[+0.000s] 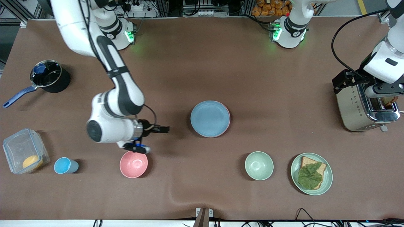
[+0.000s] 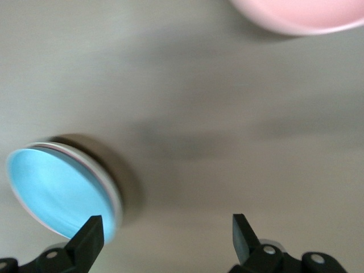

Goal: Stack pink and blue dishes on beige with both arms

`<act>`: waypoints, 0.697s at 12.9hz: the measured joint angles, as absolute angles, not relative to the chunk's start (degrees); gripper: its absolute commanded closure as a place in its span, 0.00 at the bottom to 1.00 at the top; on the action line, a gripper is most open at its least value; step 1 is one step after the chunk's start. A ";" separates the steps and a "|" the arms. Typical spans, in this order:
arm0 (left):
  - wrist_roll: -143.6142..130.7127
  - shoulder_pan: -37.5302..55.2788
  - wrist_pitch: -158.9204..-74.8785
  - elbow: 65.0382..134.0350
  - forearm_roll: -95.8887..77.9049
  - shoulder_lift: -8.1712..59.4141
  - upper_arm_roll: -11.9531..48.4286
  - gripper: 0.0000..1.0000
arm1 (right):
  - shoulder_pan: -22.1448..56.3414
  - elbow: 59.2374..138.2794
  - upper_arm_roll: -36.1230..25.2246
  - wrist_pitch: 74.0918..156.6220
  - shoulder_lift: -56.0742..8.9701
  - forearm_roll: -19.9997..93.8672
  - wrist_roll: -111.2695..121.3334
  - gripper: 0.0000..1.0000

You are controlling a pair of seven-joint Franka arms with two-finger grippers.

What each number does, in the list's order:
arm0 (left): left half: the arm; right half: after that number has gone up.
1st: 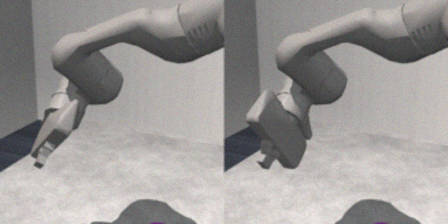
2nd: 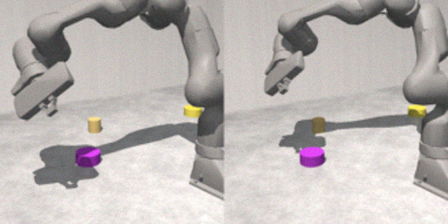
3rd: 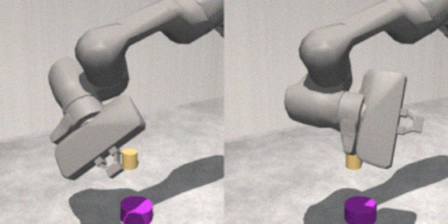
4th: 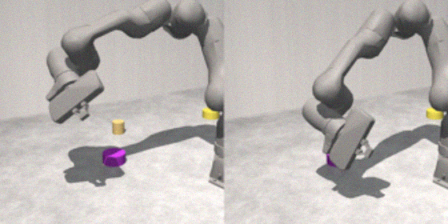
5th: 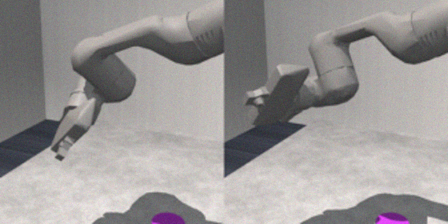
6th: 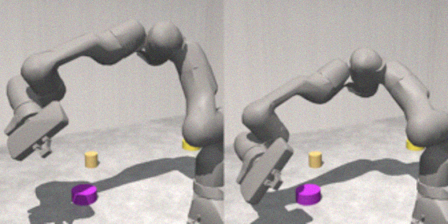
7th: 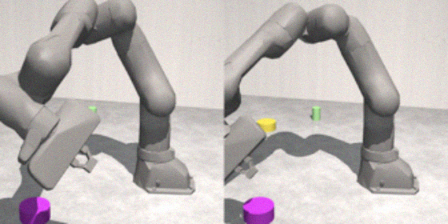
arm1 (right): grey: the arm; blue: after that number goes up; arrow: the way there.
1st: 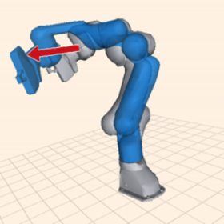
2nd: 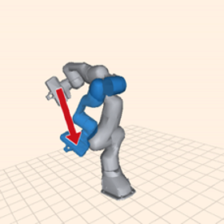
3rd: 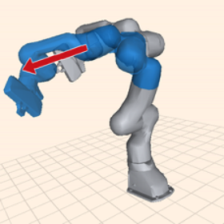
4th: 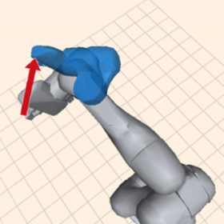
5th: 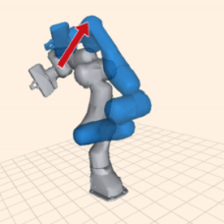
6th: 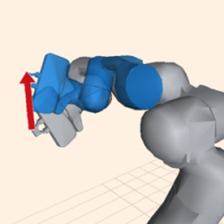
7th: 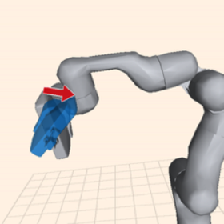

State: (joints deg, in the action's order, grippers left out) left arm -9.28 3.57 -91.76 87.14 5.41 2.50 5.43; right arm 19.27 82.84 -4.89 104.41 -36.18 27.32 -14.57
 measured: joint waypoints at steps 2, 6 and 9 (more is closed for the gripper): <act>-7.48 3.59 -90.34 87.13 4.14 2.37 5.32 0.00 | 14.63 82.83 -5.37 98.06 -33.00 23.26 -11.17 0.00; -7.04 3.50 -89.14 87.06 2.73 1.66 4.39 0.00 | 8.12 82.82 -5.50 91.73 -27.64 13.17 -8.41 0.00; -7.04 3.45 -89.09 86.80 2.73 1.45 4.32 0.00 | 7.84 83.35 -5.39 90.80 -22.40 5.99 -8.46 0.00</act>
